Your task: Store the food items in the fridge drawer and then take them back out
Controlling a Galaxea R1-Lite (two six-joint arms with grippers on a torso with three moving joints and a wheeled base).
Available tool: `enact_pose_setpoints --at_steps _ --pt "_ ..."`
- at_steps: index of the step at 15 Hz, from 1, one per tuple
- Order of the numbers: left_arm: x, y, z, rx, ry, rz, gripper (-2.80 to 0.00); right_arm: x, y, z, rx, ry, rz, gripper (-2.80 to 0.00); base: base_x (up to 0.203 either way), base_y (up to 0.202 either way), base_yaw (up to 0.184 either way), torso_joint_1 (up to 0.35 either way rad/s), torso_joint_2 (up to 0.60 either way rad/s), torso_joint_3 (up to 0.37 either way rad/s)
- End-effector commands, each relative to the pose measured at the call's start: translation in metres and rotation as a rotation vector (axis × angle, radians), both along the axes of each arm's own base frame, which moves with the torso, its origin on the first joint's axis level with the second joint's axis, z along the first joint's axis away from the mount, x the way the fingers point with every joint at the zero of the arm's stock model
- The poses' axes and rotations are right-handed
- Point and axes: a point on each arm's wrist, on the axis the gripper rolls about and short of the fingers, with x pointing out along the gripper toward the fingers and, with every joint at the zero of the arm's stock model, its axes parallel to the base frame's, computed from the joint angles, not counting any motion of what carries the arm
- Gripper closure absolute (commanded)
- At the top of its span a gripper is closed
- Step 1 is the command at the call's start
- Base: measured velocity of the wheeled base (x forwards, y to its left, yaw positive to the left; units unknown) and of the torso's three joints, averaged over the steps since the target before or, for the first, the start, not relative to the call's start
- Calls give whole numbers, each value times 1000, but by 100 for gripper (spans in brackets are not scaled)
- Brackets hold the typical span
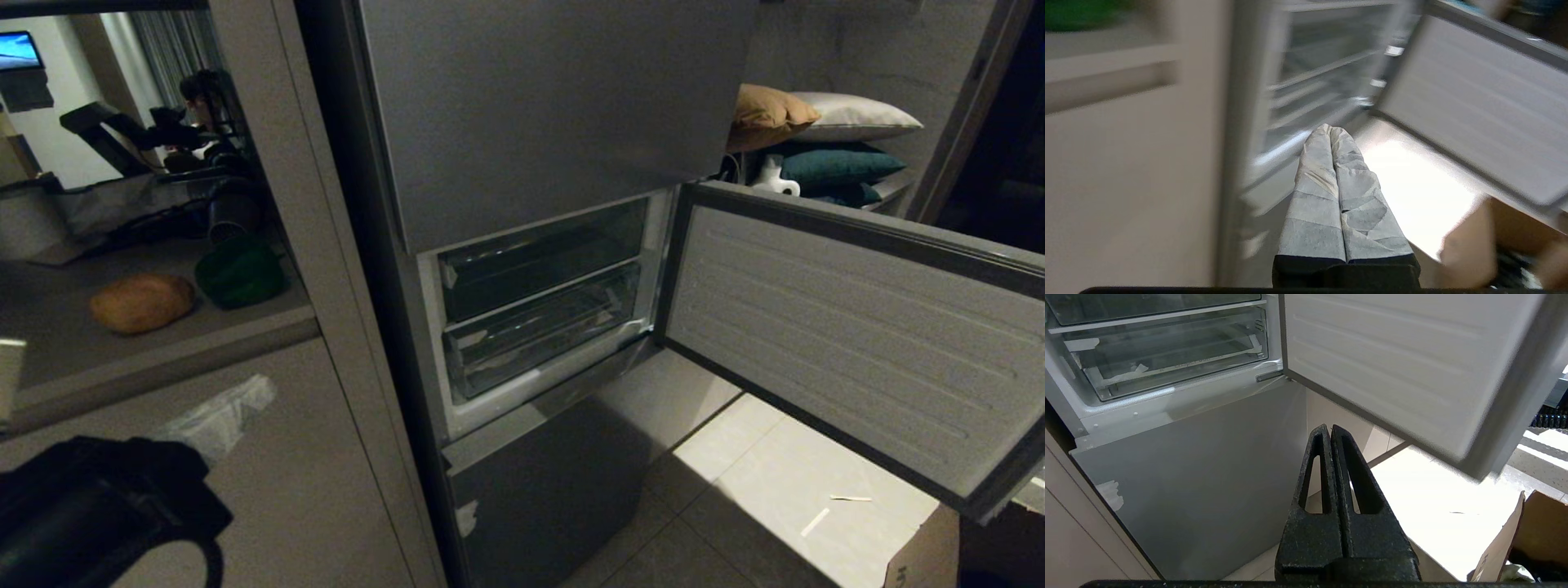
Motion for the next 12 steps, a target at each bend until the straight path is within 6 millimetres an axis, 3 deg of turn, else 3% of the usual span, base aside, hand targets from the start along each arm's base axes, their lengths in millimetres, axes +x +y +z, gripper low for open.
enact_pose_setpoints --at_steps 1,7,9,12 --pt "-23 28 3 -3 -2 140 0 3 0 -8 0 31 0 0 0 0 0 0 0 0" --pt "-67 65 -6 51 23 440 0 3 0 -8 -2 31 0 0 0 0 0 0 0 0" --pt "-78 67 -30 123 110 416 0 3 0 -8 -2 31 0 0 0 0 0 0 0 0" --pt "-93 65 -62 213 129 208 0 3 0 -8 -2 31 0 0 0 0 0 0 0 0"
